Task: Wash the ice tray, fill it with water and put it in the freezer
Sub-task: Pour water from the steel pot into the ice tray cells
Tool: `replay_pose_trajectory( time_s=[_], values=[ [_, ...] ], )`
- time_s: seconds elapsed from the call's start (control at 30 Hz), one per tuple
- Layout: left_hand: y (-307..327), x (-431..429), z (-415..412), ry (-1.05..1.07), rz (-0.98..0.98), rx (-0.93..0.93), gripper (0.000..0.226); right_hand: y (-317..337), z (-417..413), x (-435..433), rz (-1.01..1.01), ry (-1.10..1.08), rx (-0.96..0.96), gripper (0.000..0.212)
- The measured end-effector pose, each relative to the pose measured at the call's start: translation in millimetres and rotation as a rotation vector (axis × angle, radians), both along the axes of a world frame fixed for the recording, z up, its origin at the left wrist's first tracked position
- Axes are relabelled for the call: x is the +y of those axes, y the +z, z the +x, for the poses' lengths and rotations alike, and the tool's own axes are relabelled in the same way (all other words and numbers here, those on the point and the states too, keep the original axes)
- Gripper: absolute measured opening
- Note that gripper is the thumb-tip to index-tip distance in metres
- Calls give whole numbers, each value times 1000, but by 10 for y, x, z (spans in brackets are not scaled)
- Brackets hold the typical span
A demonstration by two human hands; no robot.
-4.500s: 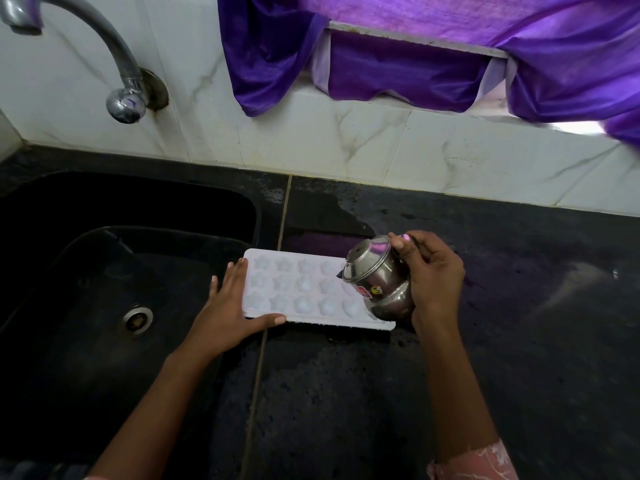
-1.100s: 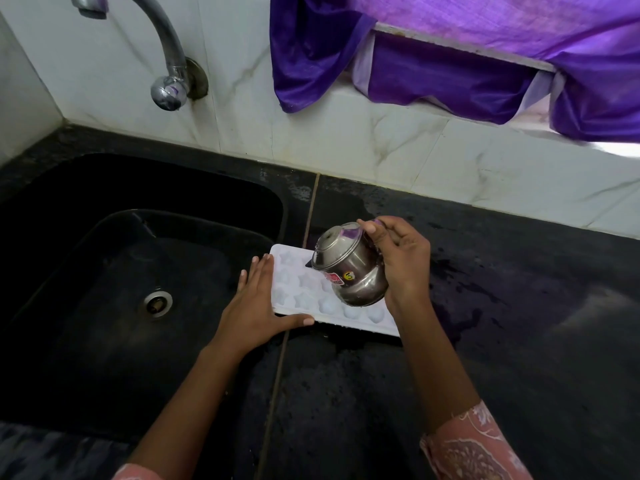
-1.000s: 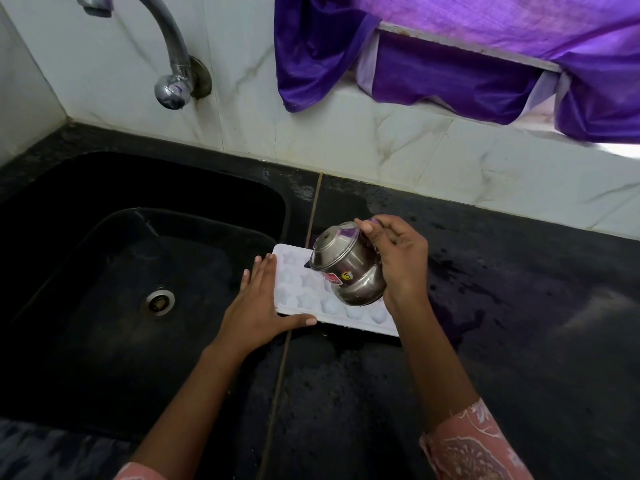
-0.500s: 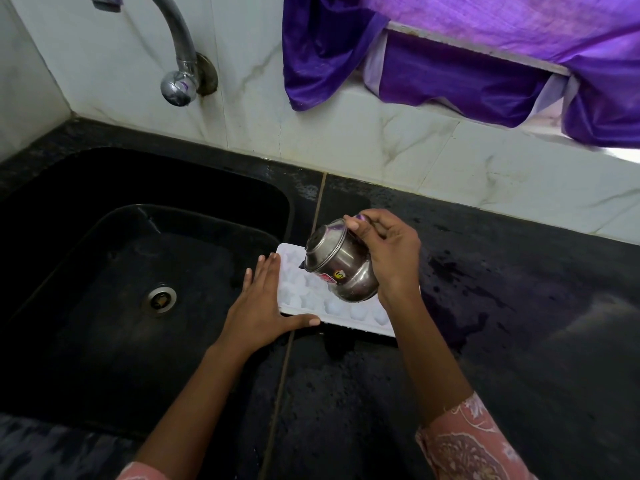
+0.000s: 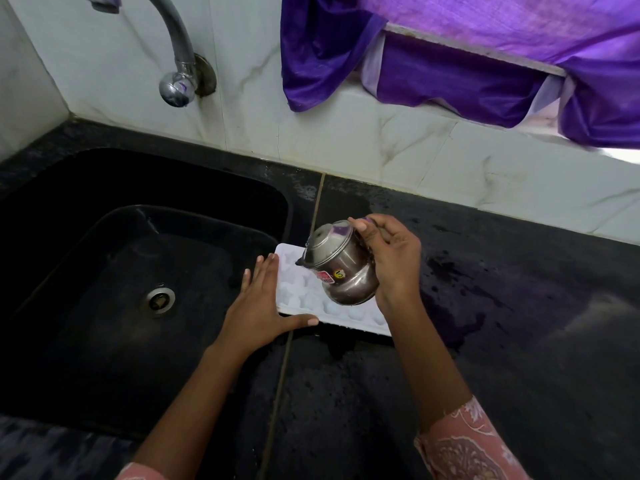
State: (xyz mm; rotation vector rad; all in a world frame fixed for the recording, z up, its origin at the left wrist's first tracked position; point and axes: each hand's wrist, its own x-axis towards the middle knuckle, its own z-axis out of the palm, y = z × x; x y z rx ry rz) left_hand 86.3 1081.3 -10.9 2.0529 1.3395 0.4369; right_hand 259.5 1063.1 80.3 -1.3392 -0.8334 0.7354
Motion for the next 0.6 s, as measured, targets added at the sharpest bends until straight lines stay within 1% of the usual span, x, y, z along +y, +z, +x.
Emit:
replay_pose_trajectory(
  time_s=[0.07, 0.13, 0.2, 0.27, 0.33, 0.4, 0.5, 0.6],
  values=[
    [-2, 1, -4, -1, -8, -8, 145, -4, 12, -25, 5, -11, 70, 10],
    [-4, 0, -1, 0, -3, -6, 144, 1, 42, -55, 18, -23, 126, 13],
    [13, -9, 6, 3, 5, 1, 138, 17, 90, -98, 34, -38, 148, 12],
    [63, -33, 17, 0, -10, 8, 133, 35, 157, -153, 50, -65, 144, 8],
    [110, -63, 25, 5, -39, 17, 122, 45, 244, -227, 55, -105, 131, 8],
    [140, -77, 31, 17, -52, 14, 118, 45, 345, -317, 48, -142, 100, 7],
    [87, -53, 24, 15, -42, 8, 119, 33, 502, -468, 47, -188, 78, 9],
    [6, -19, 9, -3, -4, -14, 127, 20, 656, -624, 45, -232, 45, 12]
  ],
)
